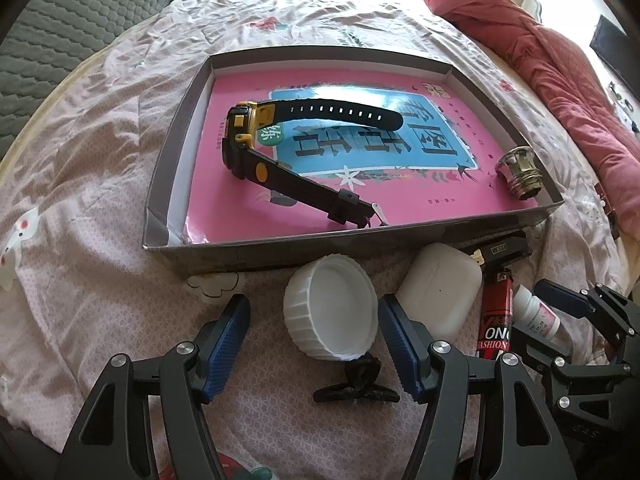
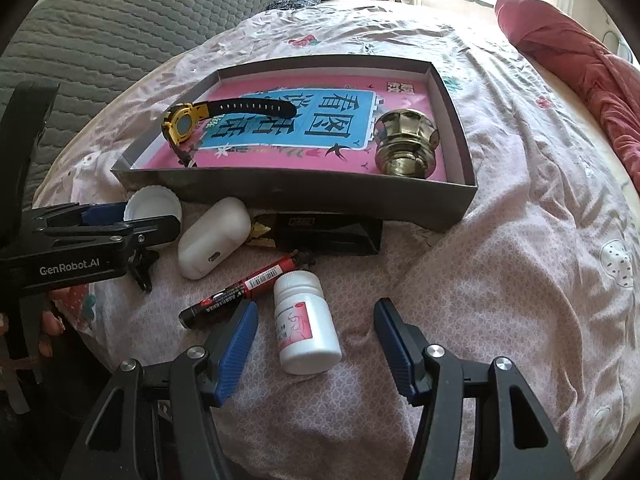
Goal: Organize rigid objects
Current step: 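Grasp the white lid with the left tool while the right tool grasps the white pill bottle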
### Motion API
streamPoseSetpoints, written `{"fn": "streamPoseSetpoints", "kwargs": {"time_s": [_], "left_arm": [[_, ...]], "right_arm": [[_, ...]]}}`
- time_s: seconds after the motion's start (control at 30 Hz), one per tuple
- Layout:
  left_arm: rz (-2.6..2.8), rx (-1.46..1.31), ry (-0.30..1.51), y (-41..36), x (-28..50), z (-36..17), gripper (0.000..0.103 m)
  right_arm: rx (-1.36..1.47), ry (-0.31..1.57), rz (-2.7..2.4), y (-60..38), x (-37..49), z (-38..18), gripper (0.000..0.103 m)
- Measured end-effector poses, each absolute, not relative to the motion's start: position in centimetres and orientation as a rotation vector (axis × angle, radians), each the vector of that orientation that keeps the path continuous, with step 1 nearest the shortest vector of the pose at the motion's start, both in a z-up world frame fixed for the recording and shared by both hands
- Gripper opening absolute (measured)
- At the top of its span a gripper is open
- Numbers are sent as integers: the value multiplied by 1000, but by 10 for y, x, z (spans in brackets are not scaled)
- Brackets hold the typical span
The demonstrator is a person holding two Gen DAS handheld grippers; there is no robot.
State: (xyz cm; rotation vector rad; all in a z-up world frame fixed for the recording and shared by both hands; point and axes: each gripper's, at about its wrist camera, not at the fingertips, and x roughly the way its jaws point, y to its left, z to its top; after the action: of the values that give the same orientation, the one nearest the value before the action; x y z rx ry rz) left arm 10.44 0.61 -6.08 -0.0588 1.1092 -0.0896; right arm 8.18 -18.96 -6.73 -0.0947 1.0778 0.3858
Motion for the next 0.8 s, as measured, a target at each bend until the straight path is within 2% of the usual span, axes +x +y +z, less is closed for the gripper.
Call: {"fn": "streamPoseSetpoints", "kwargs": {"time_s": [0.53,0.8], "left_arm": [[-93,-32,1121,2,107,-66,68],[-100,-59,1121,4,110,-68,68]], "right_arm": [[-113,1085,380,-187,82,-71,59],[-127,1079,368,-187,85,-72,44]]}}
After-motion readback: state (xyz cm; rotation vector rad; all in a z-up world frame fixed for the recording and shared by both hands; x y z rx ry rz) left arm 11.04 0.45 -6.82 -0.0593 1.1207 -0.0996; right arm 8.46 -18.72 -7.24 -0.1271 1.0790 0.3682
